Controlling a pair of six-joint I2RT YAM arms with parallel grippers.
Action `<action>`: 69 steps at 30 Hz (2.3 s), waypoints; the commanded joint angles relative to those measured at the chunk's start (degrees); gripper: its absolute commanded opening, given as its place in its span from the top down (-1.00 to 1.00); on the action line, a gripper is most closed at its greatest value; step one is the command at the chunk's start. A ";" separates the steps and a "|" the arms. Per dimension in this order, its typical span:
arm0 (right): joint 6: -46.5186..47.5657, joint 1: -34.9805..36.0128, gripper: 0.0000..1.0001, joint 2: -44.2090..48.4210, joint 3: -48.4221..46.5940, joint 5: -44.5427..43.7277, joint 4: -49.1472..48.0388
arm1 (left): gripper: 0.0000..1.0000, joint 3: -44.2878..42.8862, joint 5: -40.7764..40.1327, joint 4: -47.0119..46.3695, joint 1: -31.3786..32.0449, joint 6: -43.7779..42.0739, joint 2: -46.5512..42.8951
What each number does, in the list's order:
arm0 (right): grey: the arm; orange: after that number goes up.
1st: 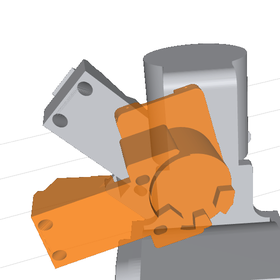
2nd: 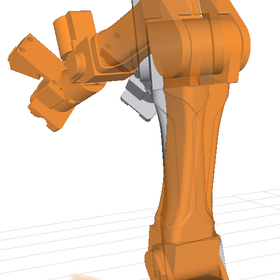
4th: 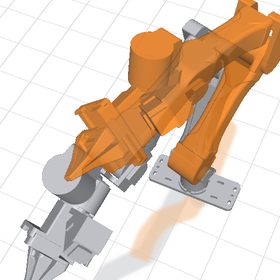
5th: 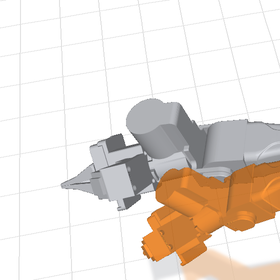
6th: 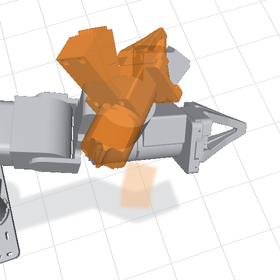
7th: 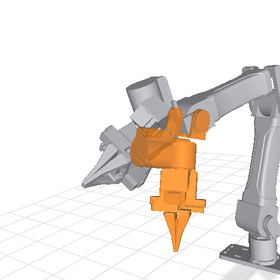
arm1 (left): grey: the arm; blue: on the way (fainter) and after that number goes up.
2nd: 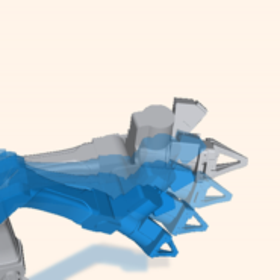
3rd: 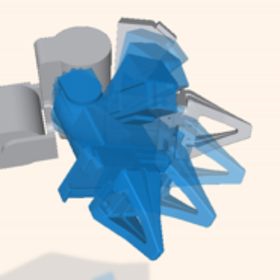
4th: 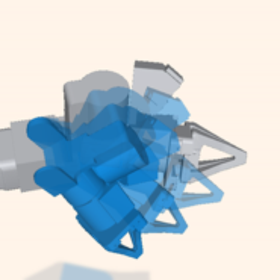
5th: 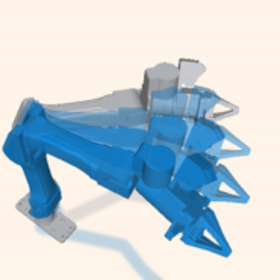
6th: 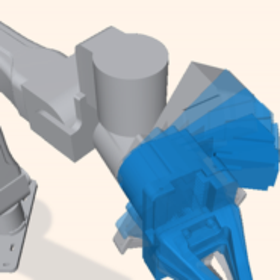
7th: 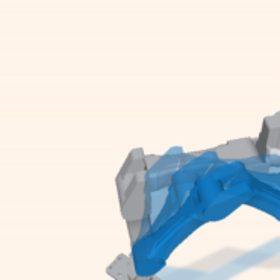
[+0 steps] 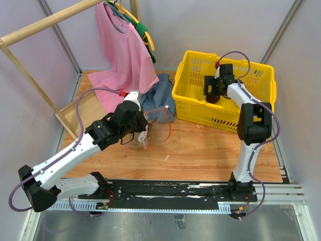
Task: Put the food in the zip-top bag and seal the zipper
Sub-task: Pick up the fake fruit from the bin, then place the fake fruit in the zipper food storage bag.
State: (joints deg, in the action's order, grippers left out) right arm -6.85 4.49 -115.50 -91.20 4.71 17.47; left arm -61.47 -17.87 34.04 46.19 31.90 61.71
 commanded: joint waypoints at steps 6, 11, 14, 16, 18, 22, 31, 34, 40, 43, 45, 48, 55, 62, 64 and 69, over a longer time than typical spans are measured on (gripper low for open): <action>-1.23 -1.50 -0.97 -4.01 1.12 3.45 -3.44 | 0.99 0.57 0.41 -1.52 -0.32 -0.09 -0.94; -0.47 -1.50 -0.90 -4.37 2.00 4.54 -3.40 | 0.99 1.06 0.85 -1.83 -0.32 0.17 -1.30; 0.18 -1.50 -0.73 -4.43 2.25 5.24 -3.52 | 0.99 1.38 0.90 -1.96 -0.32 0.42 -1.65; 0.47 -1.50 -0.59 -4.17 2.54 5.57 -3.57 | 0.99 1.56 0.91 -2.09 -0.32 0.61 -1.96; 0.67 -1.50 -0.41 -3.44 2.88 5.93 -3.59 | 0.99 1.71 1.03 -2.14 -0.32 0.77 -2.20; 0.85 -1.50 -0.12 -0.39 4.57 6.05 -3.79 | 0.99 1.80 1.32 -2.15 -0.32 1.03 -2.58; 0.09 -1.17 0.28 13.59 10.00 6.41 -3.02 | 1.00 2.15 0.68 -2.25 -0.32 1.74 -4.14; -0.54 -0.94 0.33 18.86 12.38 5.65 -3.11 | 0.99 1.99 0.71 -2.31 -0.32 1.81 -4.23; -1.73 0.84 0.39 29.01 14.83 6.14 -1.38 | 0.99 2.14 0.38 -2.54 -0.40 2.19 -4.19; -1.87 2.84 0.40 35.21 16.45 4.89 -1.27 | 0.99 2.33 0.27 -2.94 -0.40 2.51 -4.16; -2.66 3.92 0.40 38.94 17.21 5.12 -1.09 | 0.99 2.48 0.48 -3.24 -0.40 2.79 -4.06; -3.75 6.80 0.41 44.19 18.18 6.49 -0.84 | 0.99 2.67 1.00 -4.00 -0.40 3.27 -3.97; -2.69 22.19 0.42 52.61 22.17 6.53 -2.41 | 1.00 2.50 1.40 -4.95 -0.45 3.78 -3.60; -0.09 36.09 0.39 55.30 28.22 8.55 -10.15 | 0.99 2.28 2.34 -5.09 -0.49 4.48 -3.72; 1.19 39.02 0.39 54.71 29.07 9.96 -11.60 | 0.99 2.24 2.47 -5.07 -0.49 4.66 -3.71; 5.50 45.61 0.32 51.95 30.52 10.77 -15.15 | 0.99 2.15 3.02 -5.14 -0.47 4.84 -3.67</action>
State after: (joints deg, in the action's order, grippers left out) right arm -5.74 46.11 -62.08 -61.39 13.56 8.32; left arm -59.09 -15.57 31.31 45.93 36.23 58.46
